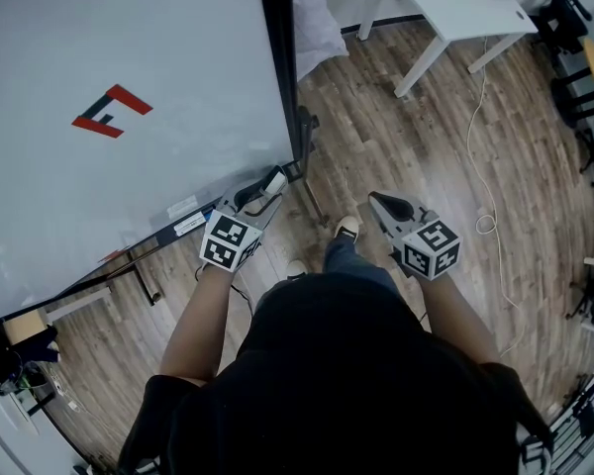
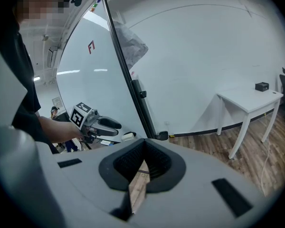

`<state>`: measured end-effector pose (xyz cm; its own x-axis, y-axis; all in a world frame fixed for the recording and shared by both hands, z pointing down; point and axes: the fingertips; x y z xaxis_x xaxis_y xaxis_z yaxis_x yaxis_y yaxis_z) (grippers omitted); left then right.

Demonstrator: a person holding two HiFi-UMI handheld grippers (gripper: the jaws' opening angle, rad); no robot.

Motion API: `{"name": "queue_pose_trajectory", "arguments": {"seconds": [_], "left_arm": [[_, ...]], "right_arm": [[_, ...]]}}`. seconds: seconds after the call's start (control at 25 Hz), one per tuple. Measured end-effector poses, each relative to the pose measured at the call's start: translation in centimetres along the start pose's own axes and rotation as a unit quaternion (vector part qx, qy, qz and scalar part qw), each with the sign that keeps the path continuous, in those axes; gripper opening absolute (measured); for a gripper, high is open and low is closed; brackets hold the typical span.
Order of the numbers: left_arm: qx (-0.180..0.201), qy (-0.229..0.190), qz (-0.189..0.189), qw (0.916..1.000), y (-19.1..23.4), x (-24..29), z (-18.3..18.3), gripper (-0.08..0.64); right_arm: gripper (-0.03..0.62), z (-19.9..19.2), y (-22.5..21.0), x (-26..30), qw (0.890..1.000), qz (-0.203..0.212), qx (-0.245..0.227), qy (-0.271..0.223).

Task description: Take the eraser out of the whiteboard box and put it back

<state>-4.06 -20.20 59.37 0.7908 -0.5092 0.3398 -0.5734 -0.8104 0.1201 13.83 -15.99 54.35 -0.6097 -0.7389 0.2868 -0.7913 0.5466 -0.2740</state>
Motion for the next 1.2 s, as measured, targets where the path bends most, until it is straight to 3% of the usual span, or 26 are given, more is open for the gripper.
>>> {"name": "queue_pose_trajectory", "arguments": {"seconds": [1.2], "left_arm": [[-0.019,0.057,0.030,0.9977,2.3,3.6,-3.7,0.199]], "right_arm": [[-0.005,-1.4,-2.5,0.3,1.000,0.009,0.007,0.025]]}}
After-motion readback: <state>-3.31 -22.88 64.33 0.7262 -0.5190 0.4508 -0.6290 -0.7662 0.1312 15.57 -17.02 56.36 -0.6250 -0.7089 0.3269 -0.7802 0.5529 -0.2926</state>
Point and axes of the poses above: the fingertips, and each gripper's own axes: x forward along the fingers, y to its left, z out of its top, and after that the axes turned 13 degrees about -y, right-handed
